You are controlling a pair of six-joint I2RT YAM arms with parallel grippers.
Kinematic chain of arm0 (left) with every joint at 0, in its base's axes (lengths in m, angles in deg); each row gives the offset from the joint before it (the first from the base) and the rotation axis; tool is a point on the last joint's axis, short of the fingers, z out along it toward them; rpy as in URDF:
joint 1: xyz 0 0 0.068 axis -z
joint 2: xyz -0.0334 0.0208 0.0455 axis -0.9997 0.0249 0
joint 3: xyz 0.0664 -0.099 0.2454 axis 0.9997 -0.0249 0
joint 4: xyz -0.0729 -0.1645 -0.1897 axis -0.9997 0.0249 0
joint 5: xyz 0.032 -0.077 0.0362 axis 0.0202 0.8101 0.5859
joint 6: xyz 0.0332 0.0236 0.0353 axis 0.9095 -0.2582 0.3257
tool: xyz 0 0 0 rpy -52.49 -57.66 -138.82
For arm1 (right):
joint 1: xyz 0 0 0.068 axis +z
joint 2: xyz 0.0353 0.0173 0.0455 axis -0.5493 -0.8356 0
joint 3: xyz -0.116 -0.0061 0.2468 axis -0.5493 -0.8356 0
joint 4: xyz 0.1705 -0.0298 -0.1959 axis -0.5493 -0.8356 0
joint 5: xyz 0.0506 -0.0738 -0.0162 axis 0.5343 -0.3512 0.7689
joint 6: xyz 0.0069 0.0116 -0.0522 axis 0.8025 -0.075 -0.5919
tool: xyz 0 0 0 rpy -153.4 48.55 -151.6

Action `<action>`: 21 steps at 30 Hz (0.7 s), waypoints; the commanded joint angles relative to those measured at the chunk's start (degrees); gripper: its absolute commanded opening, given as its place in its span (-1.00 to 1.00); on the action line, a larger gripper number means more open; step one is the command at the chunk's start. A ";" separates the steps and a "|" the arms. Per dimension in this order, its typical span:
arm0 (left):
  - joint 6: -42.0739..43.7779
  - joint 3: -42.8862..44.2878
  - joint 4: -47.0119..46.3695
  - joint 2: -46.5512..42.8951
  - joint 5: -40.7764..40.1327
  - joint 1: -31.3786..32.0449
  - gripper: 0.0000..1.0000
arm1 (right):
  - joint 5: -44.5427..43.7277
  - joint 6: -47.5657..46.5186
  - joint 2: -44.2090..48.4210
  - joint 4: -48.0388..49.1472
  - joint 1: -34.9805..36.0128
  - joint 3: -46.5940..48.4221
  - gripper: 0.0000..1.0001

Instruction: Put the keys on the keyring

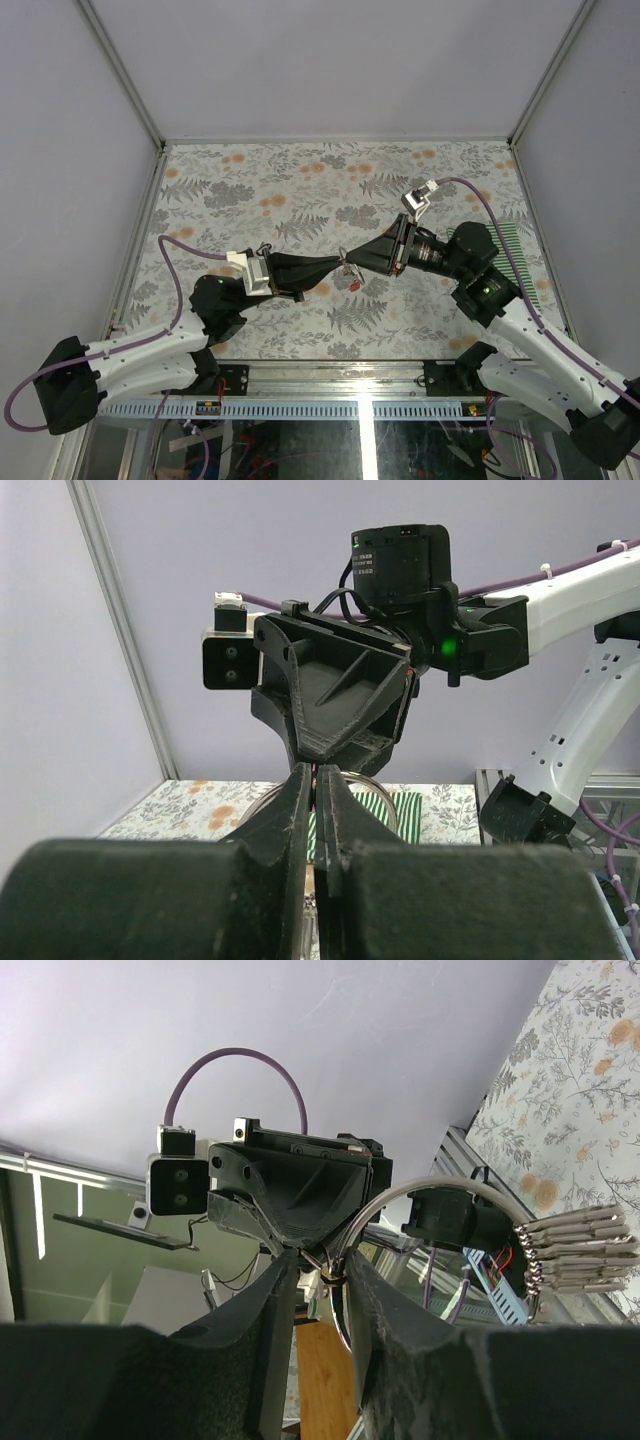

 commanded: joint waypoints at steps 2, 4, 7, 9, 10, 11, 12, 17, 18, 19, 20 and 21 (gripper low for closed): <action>1.36 2.12 -4.84 0.24 0.40 0.11 -1.00 | 2.46 0.91 -0.49 4.82 0.03 0.36 -0.39; 1.20 2.12 -4.72 0.15 0.56 0.06 -1.00 | 2.51 1.00 -0.61 5.01 0.05 0.39 -0.42; 1.20 2.07 -4.62 0.18 0.74 0.08 -1.00 | 2.51 1.01 -0.60 5.02 0.05 0.30 -0.46; 1.24 2.12 -4.52 0.31 0.94 0.10 -1.00 | 2.50 1.05 -0.67 5.09 0.05 0.27 -0.52; 1.25 2.12 -4.40 0.32 0.99 0.06 -1.00 | 2.51 1.04 -0.70 5.10 0.05 0.26 -0.55; 1.21 2.12 -4.36 0.30 1.07 0.12 -1.00 | 2.51 0.97 -0.68 5.11 0.06 0.25 -0.60; 1.26 2.16 -4.35 0.33 1.13 0.10 -1.00 | 2.55 1.00 -0.64 5.17 0.06 0.25 -0.63; 0.80 2.30 -3.83 0.31 0.82 0.08 -1.00 | 2.68 0.67 -0.39 5.91 0.05 0.20 -0.90; 0.44 2.29 -3.59 0.31 0.39 0.06 -1.00 | 2.56 0.50 -0.24 6.05 0.05 0.16 -0.95; 0.11 2.38 -2.98 0.26 0.01 0.07 -0.98 | 2.39 0.20 -0.02 6.06 0.05 0.12 -1.00; 0.08 2.39 -2.09 0.02 -0.08 0.14 -0.91 | 1.97 -0.29 0.23 5.89 0.05 -0.01 -1.00; -0.19 2.45 -1.22 -0.39 -0.17 0.07 -0.81 | 0.96 -0.75 0.61 5.34 0.05 -0.09 -1.00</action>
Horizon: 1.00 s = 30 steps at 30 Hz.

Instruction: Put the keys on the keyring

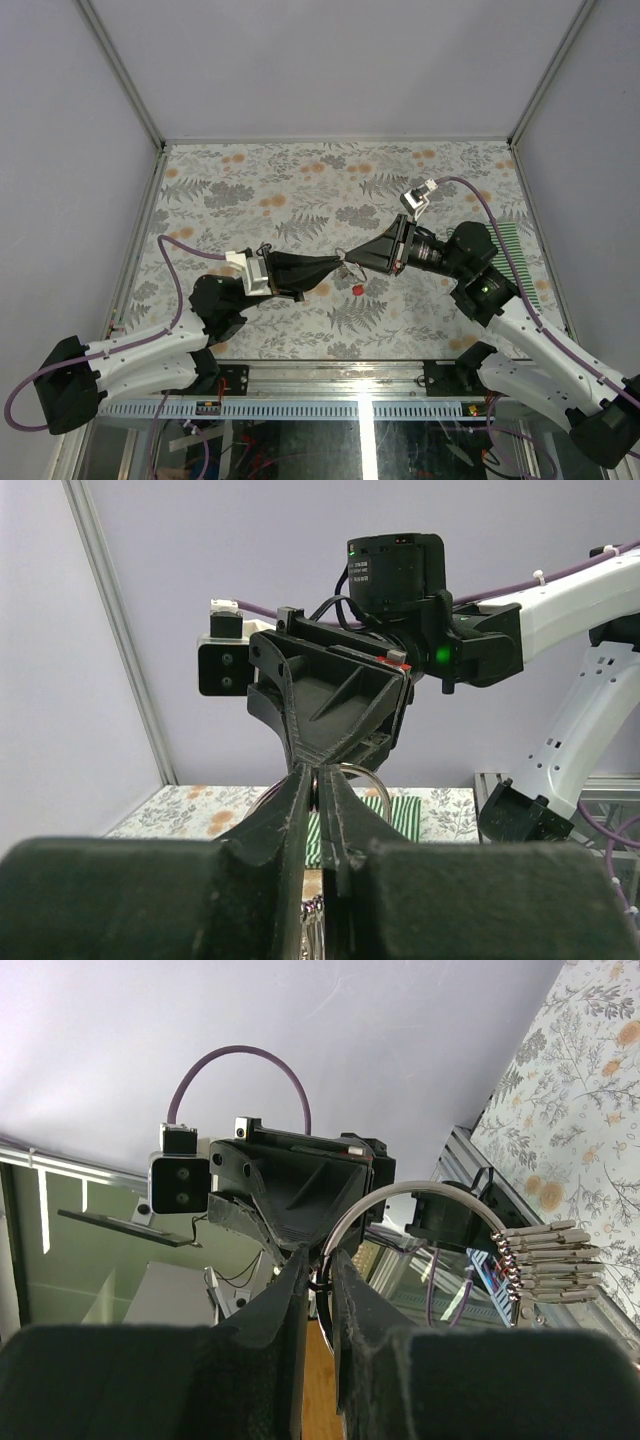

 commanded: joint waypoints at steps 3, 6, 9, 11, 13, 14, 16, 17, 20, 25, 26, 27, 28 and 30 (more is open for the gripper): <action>-1.55 2.21 2.74 -2.76 -2.43 0.07 -0.34 | -3.77 -3.91 2.93 0.45 0.05 0.29 -1.00; -3.41 2.93 9.50 -5.73 -6.43 0.14 -0.13 | -9.16 -9.17 4.64 -6.56 0.05 1.70 -1.00; -5.91 5.06 19.49 -9.00 -11.85 0.12 -0.04 | -14.38 -14.37 5.70 -11.66 0.05 3.32 -1.00; -7.38 7.05 28.16 -10.90 -15.68 0.11 0.00 | -17.19 -16.26 6.14 -13.63 0.05 3.94 -1.00; -9.19 9.76 36.11 -12.43 -20.05 0.07 0.05 | -19.24 -17.22 6.45 -14.34 0.04 4.09 -1.00; -10.31 10.90 39.83 -12.88 -22.22 0.06 0.07 | -19.95 -17.49 6.55 -14.49 0.05 4.07 -1.00; -13.24 13.42 47.32 -13.20 -26.99 0.11 0.09 | -20.92 -18.33 6.56 -15.22 0.05 4.26 -1.00; -15.67 14.63 50.73 -12.96 -29.43 0.12 0.12 | -21.44 -18.63 6.56 -15.76 0.05 4.42 -1.00; -19.73 18.45 60.92 -11.10 -34.75 0.11 0.15 | -23.22 -19.33 6.88 -17.41 0.05 4.62 -1.00; -24.08 23.21 73.84 -5.42 -40.40 -0.37 0.15 | -26.29 -21.67 6.98 -21.83 0.05 6.02 -1.00; -24.62 23.77 75.51 -4.32 -40.81 -0.76 0.15 | -26.60 -22.19 7.02 -22.74 0.05 6.25 -1.00; -25.38 24.35 77.29 -3.22 -41.11 -1.37 0.15 | -26.93 -22.48 7.09 -23.27 0.05 6.37 -1.00; -26.28 25.01 79.28 -1.92 -41.35 -2.26 0.15 | -27.22 -22.72 7.17 -23.74 0.05 6.42 -1.00; -27.73 26.15 83.46 0.64 -40.46 -4.86 0.17 | -27.80 -23.66 7.42 -24.98 0.05 6.52 -1.00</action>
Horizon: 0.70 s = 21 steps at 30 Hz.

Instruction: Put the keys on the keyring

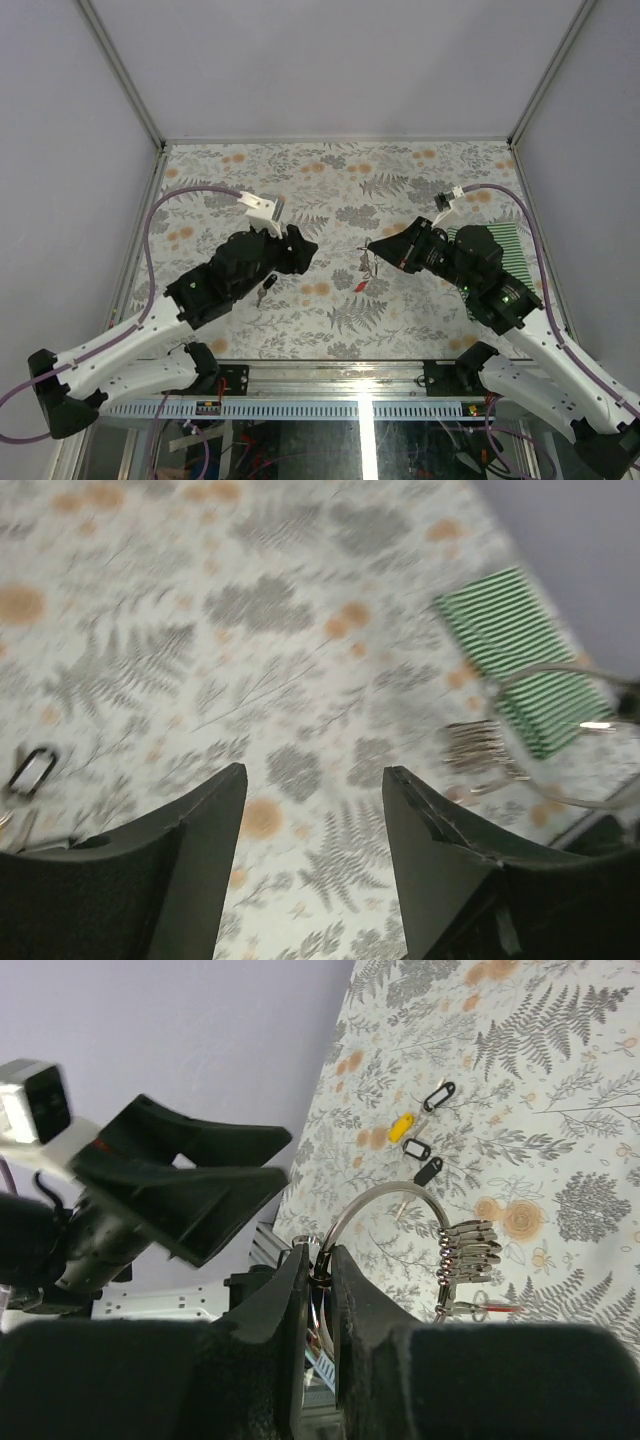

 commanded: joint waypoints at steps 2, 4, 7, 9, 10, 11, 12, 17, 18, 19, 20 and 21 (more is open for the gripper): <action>-5.62 4.07 15.72 6.18 -1.69 -7.10 0.17 | -3.65 -3.99 1.77 -2.09 0.05 3.34 -1.00; -6.03 4.24 18.14 8.67 0.38 -11.11 0.17 | -3.80 -4.79 1.72 -3.21 0.05 3.40 -1.00; -5.97 4.32 20.39 12.46 4.10 -18.40 0.11 | -4.18 -6.71 1.59 -5.07 0.03 3.61 -1.00; -4.86 4.82 22.07 15.53 3.65 -21.59 0.08 | -4.68 -8.09 1.71 -6.31 0.05 3.50 -1.00; -4.26 5.03 22.72 17.25 3.14 -22.76 0.07 | -4.96 -8.79 1.84 -6.65 0.06 3.30 -1.00; -3.58 5.28 23.12 18.85 2.98 -23.90 0.07 | -5.22 -9.41 1.94 -7.07 0.06 3.16 -1.00; -2.76 5.53 23.51 20.29 3.08 -24.82 0.07 | -5.49 -9.91 1.95 -7.58 0.05 3.14 -1.00; -0.09 6.73 24.06 26.86 4.38 -28.27 -0.01 | -6.24 -11.50 1.77 -9.52 0.05 3.00 -1.00; 0.44 7.03 23.87 27.83 4.87 -28.57 -0.02 | -6.46 -11.67 1.91 -9.56 0.05 2.88 -1.00; 0.85 7.37 23.63 28.88 5.19 -28.65 -0.02 | -6.62 -11.89 2.07 -9.68 0.05 2.82 -1.00; 1.13 7.79 23.36 29.80 5.49 -28.75 -0.02 | -6.75 -12.04 2.13 -9.72 0.05 2.67 -1.00; 1.32 8.10 22.98 30.88 5.62 -28.76 -0.02 | -6.79 -12.13 2.09 -9.77 0.05 2.59 -1.00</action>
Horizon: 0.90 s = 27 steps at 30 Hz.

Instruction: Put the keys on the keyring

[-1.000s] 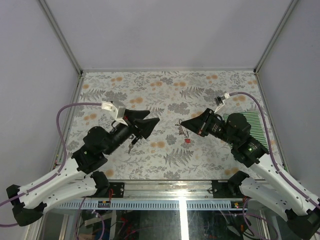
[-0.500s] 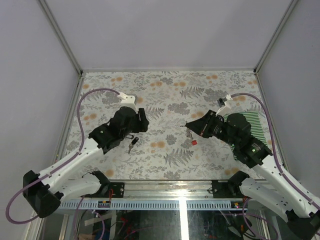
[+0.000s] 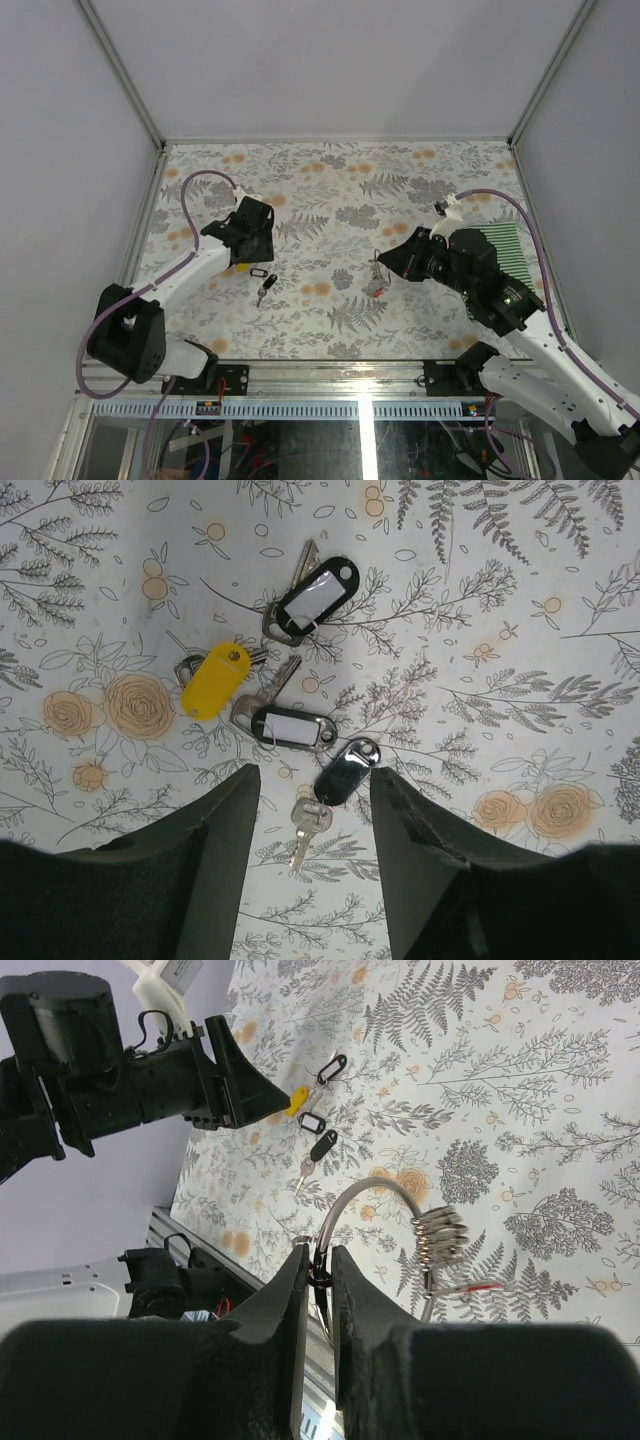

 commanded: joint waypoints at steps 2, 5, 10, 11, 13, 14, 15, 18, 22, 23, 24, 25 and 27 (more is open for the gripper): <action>2.58 3.88 -1.58 4.17 1.80 -0.63 -0.02 | -1.54 -2.37 1.18 1.62 0.05 2.18 -1.00; 1.34 3.99 -4.00 6.22 0.72 -0.54 -0.02 | -1.17 -2.33 1.24 1.77 0.05 1.78 -1.00; -2.32 3.06 -7.60 9.32 -5.95 -0.54 -0.01 | -0.71 -2.06 1.43 2.06 0.05 1.16 -1.00; -3.00 2.91 -8.04 9.96 -7.50 -0.54 -0.02 | -0.62 -2.01 1.43 2.08 0.05 1.00 -1.00; -4.10 2.53 -9.07 10.85 -9.26 -0.54 -0.02 | -0.34 -1.93 1.43 2.16 0.05 1.02 -1.00; -4.52 2.24 -9.81 11.16 -9.58 -0.54 -0.02 | -0.20 -1.88 1.40 2.15 0.05 0.94 -1.00; -4.84 2.08 -10.67 11.38 -9.71 -0.53 -0.03 | -0.13 -1.79 1.34 2.22 0.05 0.81 -1.00; -5.32 2.02 -12.44 12.73 -9.60 -0.54 -0.04 | 0.15 -1.51 1.34 2.58 0.05 0.46 -1.00; -5.34 2.78 -12.96 15.56 -10.02 -0.45 -0.08 | 0.48 -1.23 1.13 3.01 0.05 0.14 -1.00; -5.41 2.84 -13.05 16.19 -10.40 -0.45 -0.10 | 0.52 -1.22 1.09 3.08 0.05 0.02 -1.00; -5.55 2.76 -13.14 16.73 -10.73 -0.43 -0.12 | 0.61 -1.22 1.01 3.05 0.05 0.02 -1.00; -5.67 2.76 -13.25 17.14 -11.18 -0.39 -0.13 | 0.70 -1.19 0.95 3.10 0.05 0.05 -1.00; -5.87 2.54 -13.51 17.88 -11.89 -0.36 -0.16 | 0.73 -1.24 0.86 3.06 0.05 0.06 -1.00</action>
